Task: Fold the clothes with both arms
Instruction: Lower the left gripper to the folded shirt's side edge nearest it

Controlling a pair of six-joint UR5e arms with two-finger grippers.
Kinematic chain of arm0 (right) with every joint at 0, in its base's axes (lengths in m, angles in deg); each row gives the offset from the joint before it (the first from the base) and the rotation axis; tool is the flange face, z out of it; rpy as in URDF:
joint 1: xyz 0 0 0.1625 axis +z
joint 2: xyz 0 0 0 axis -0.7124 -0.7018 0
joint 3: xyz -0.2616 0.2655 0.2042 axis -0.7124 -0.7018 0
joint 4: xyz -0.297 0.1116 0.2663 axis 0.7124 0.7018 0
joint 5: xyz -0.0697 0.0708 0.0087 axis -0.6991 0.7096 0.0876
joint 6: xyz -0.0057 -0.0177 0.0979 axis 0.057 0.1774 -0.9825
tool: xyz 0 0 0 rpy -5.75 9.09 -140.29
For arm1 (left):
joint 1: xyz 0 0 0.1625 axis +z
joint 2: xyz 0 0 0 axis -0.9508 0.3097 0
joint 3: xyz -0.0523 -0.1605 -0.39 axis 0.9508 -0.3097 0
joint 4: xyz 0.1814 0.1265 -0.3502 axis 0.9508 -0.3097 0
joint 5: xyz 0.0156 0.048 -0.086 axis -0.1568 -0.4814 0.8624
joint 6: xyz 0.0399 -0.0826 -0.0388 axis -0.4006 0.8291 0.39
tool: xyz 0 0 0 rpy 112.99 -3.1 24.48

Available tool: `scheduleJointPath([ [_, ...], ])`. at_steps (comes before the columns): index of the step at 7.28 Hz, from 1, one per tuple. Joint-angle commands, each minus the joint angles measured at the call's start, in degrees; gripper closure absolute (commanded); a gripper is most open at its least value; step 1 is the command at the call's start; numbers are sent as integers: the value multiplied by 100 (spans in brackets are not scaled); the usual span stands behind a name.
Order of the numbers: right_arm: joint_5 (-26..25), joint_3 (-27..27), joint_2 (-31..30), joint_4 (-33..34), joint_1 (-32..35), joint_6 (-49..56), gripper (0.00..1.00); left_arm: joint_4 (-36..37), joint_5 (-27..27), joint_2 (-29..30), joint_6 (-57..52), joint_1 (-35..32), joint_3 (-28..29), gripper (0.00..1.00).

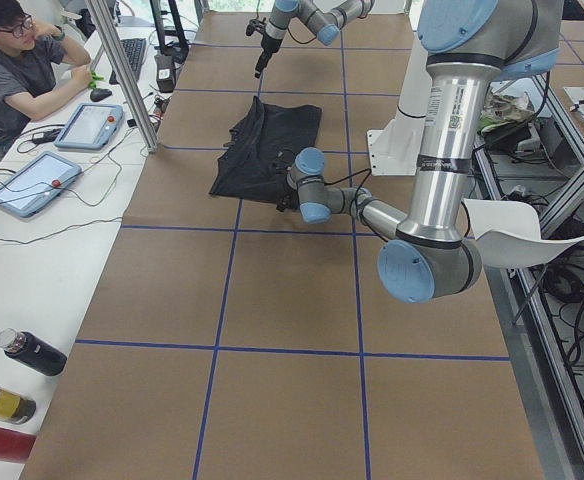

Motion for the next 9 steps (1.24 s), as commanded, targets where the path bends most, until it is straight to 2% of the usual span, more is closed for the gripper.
scheduleJointPath([
  [1,12,-3,-3,-10,3,0,0,-27,-14,5,120,190,55,29],
  [5,3,-12,-3,-10,-6,0,0,-18,-22,-21,120,217,73,31],
  [6,-5,-21,-3,-10,-6,9,0,-18,-23,-30,120,217,73,38],
  [8,3,-38,-3,-27,-15,9,0,-18,-40,-48,111,199,47,100],
  [9,12,-47,-3,-27,-15,9,0,-18,-40,-65,111,182,3,100],
])
